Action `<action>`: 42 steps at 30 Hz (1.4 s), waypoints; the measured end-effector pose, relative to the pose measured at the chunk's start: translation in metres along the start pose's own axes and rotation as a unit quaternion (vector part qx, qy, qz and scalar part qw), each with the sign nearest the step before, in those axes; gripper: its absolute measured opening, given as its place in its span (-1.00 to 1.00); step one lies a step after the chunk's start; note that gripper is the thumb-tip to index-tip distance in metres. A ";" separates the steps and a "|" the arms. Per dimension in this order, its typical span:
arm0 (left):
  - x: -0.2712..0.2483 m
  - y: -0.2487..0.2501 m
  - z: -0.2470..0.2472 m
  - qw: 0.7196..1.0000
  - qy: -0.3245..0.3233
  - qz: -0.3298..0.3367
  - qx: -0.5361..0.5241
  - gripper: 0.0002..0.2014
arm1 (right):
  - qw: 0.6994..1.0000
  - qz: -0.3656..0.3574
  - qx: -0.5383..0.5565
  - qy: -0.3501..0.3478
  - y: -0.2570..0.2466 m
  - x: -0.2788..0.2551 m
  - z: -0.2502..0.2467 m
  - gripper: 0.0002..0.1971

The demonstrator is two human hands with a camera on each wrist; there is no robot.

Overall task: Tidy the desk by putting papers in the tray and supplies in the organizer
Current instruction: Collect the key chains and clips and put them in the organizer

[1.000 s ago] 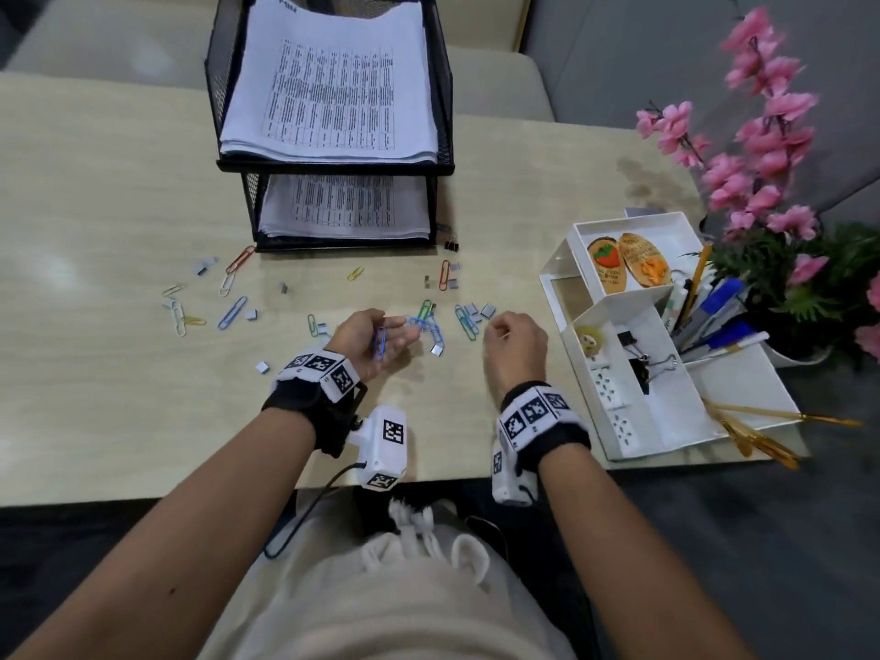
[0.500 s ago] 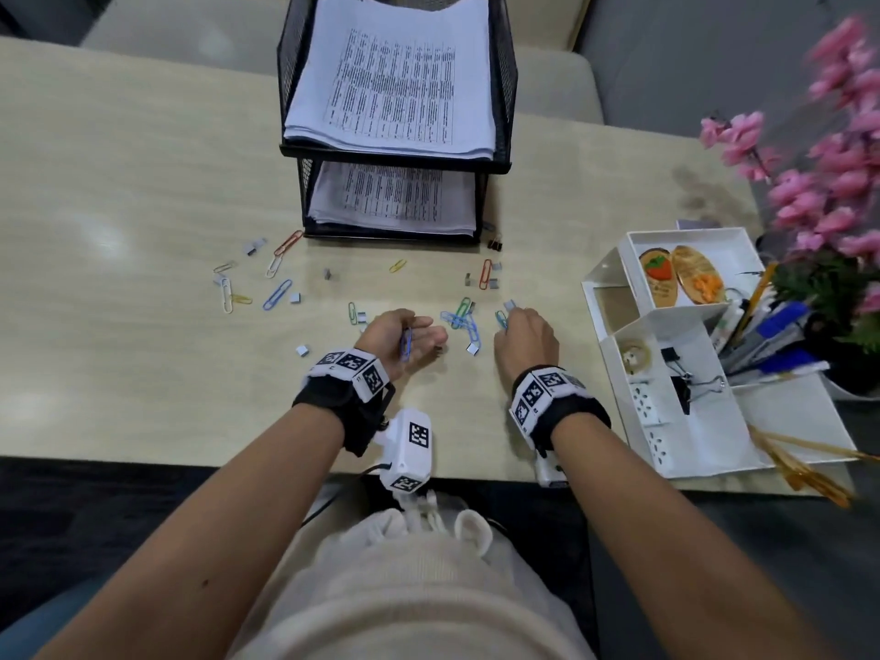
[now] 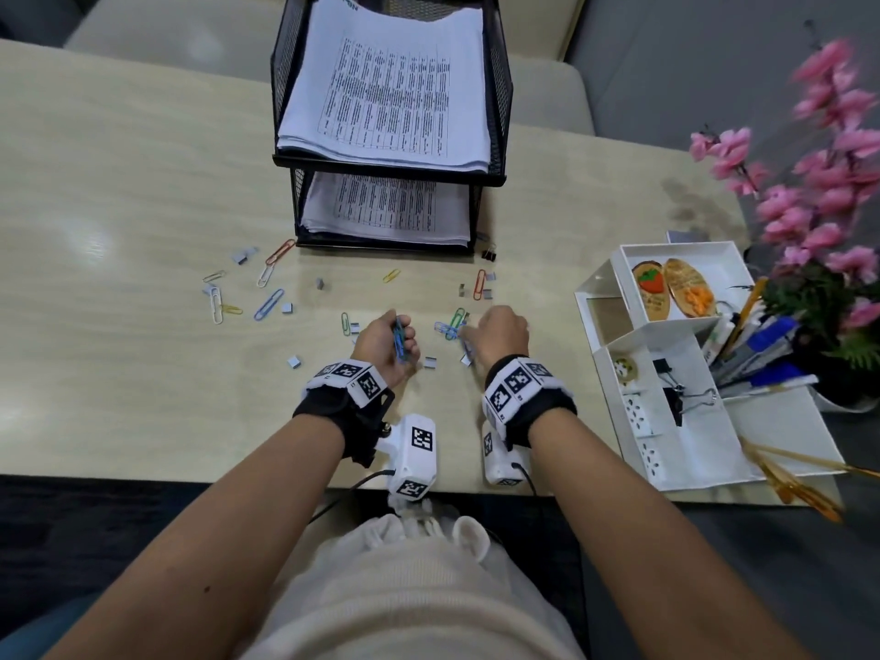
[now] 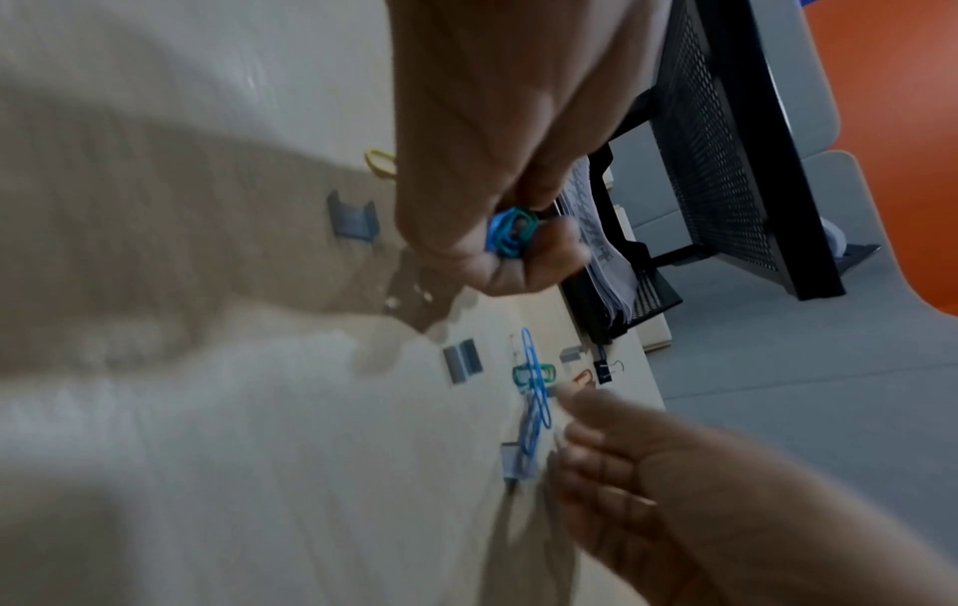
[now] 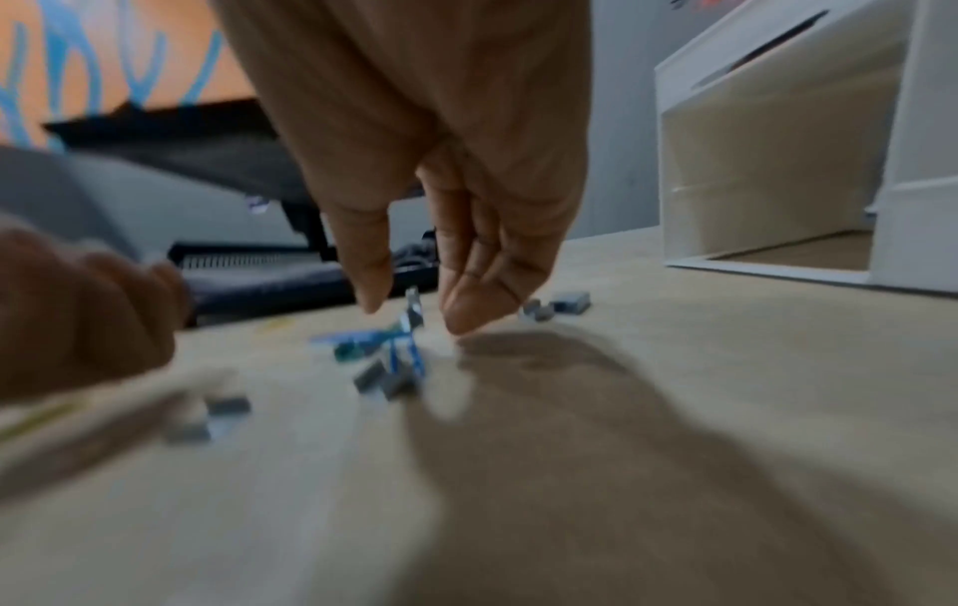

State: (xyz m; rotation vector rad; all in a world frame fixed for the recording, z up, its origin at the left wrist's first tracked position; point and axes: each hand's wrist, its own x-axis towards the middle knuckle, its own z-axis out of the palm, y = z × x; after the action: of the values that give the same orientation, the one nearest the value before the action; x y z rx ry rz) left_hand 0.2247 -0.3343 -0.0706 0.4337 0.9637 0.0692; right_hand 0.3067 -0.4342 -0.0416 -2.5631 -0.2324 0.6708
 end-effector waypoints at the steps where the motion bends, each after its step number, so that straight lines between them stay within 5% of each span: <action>1: 0.001 0.002 -0.003 1.000 0.009 0.004 0.014 -0.60 | 0.999 -0.001 -0.038 -0.020 0.003 0.002 0.005 -0.74; 4: 0.003 0.006 -0.010 0.999 0.024 0.011 0.028 -0.65 | 0.995 -0.033 -0.089 -0.026 0.003 0.000 0.014 -0.89; 9: 0.001 0.007 -0.008 0.999 0.029 0.005 0.021 -0.70 | 0.997 -0.021 -0.071 -0.011 0.010 -0.002 0.009 -0.78; 15: -0.007 0.003 0.003 1.000 -0.014 0.001 0.010 -0.70 | 0.993 0.003 0.108 0.037 0.007 -0.006 0.011 -0.75; 18: -0.011 0.003 0.005 1.000 -0.015 0.002 0.017 -0.69 | 0.999 0.034 0.033 -0.003 0.004 -0.014 0.012 -0.89; 22: -0.015 0.006 0.002 1.000 -0.009 0.009 0.017 -0.68 | 0.999 0.035 -0.015 -0.007 0.007 -0.013 0.021 -0.62; 26: -0.016 0.008 0.001 1.000 0.003 0.017 0.012 -0.69 | 0.998 0.030 -0.049 -0.021 0.003 -0.013 0.015 -0.61; 32: -0.012 0.009 0.002 0.999 0.008 0.034 0.021 -0.68 | 0.998 -0.036 0.025 -0.054 -0.009 -0.019 0.007 -0.67; 35: -0.011 0.008 0.001 0.999 -0.036 -0.008 0.005 -0.48 | 0.982 -0.100 0.109 -0.116 -0.029 -0.021 -0.003 -0.70; 38: -0.009 0.014 0.000 0.997 -0.069 -0.046 0.011 -0.48 | 0.982 -0.116 0.141 -0.051 -0.043 0.001 -0.015 -0.83; 42: -0.009 0.029 -0.014 0.998 -0.049 -0.017 0.038 -0.61 | 0.997 -0.019 0.050 0.060 -0.039 0.047 -0.023 -0.77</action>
State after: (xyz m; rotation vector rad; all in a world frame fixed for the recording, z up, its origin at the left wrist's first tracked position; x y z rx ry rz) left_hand 0.2120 -0.3055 -0.0590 0.4868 0.8799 -0.0203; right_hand 0.3569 -0.3970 -0.0247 -2.4862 -0.2029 0.5001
